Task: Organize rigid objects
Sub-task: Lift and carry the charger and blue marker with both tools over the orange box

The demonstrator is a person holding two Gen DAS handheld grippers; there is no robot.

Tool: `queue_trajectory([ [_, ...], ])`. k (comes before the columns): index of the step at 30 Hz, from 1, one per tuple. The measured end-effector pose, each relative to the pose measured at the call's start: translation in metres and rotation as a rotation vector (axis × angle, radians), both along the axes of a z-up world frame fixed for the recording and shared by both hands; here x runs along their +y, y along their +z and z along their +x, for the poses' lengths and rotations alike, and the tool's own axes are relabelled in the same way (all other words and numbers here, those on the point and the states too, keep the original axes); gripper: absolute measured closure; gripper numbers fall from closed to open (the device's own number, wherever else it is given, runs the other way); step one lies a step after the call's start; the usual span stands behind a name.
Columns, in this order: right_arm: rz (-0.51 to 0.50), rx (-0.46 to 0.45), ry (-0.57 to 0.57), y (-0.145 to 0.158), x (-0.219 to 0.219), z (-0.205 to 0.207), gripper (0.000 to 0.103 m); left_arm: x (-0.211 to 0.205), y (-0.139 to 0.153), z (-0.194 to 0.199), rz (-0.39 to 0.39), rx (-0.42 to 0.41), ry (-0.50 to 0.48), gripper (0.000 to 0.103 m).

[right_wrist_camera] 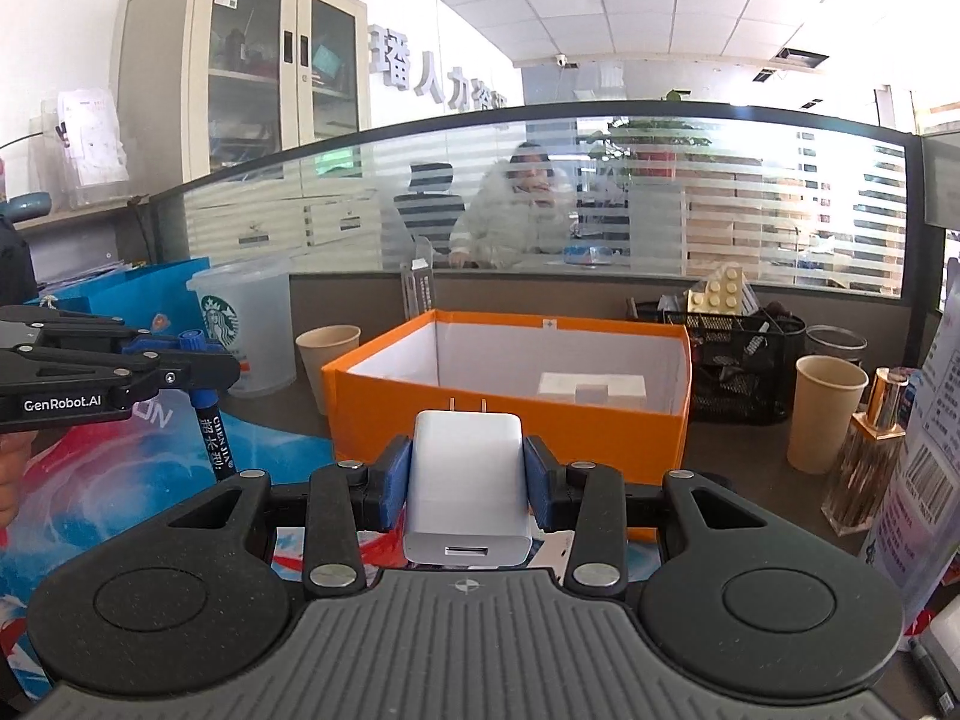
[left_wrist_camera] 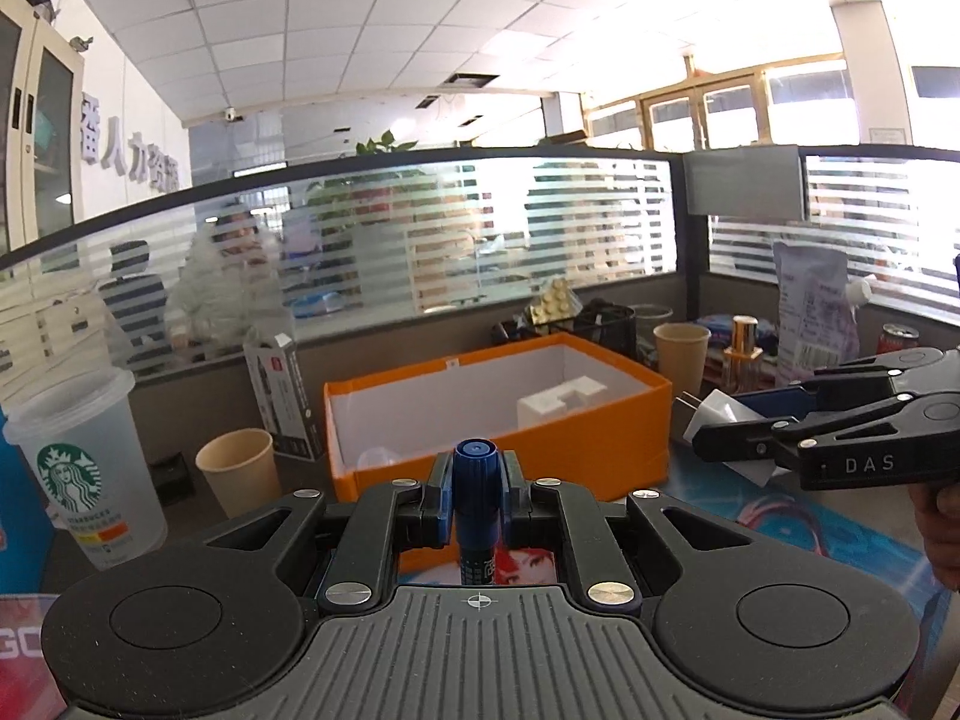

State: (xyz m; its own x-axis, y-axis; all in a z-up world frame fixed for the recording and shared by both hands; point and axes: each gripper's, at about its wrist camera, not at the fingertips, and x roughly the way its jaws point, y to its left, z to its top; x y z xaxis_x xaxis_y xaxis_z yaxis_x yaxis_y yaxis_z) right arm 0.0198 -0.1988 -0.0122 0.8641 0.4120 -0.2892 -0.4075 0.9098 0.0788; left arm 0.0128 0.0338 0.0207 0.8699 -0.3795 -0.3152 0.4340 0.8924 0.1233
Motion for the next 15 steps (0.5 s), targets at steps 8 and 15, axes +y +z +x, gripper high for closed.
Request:
queue_trajectory([
  [8, 0.000, -0.013, 0.002, 0.006, 0.000, 0.008, 0.066, -0.008, 0.007, 0.010, -0.013, -0.002, -0.007, 0.091],
  [15, -0.010, -0.030, -0.001, 0.016, 0.001, 0.016, 0.066, -0.010, 0.019, 0.023, -0.036, -0.009, -0.011, 0.091],
])
